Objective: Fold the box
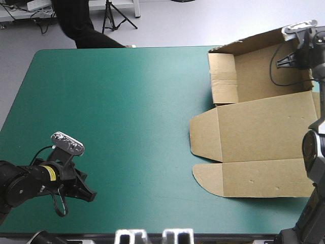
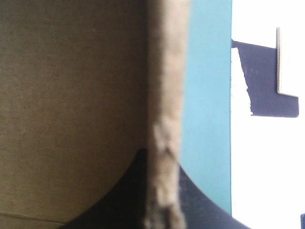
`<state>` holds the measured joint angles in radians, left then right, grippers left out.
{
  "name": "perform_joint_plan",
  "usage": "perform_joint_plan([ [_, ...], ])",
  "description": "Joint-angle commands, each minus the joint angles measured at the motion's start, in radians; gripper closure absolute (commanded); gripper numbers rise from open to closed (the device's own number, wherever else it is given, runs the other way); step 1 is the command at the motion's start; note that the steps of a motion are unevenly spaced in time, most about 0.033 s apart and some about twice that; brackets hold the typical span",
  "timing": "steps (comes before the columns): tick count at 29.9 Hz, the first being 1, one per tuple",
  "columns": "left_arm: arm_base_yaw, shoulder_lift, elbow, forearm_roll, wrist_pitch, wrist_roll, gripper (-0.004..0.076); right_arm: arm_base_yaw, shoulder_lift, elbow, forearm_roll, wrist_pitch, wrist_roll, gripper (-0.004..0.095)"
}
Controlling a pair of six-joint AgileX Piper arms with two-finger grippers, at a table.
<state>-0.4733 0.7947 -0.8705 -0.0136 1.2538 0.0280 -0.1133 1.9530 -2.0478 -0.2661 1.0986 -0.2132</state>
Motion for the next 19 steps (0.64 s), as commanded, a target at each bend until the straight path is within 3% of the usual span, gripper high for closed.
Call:
perform_joint_plan([
  [1, -0.008, -0.006, -0.025, -0.018, 0.033, -0.011, 0.0729, -0.106, -0.001, -0.032, 0.041, -0.031, -0.005, 0.0926],
  [8, -0.008, -0.006, -0.025, -0.022, 0.033, -0.028, 0.0729, -0.217, 0.116, -0.032, 0.102, -0.01, -0.045, 0.0926],
  [19, -0.008, -0.006, -0.025, -0.063, 0.04, -0.041, 0.0729, -0.27, 0.163, -0.035, 0.124, -0.044, -0.045, 0.0925],
])
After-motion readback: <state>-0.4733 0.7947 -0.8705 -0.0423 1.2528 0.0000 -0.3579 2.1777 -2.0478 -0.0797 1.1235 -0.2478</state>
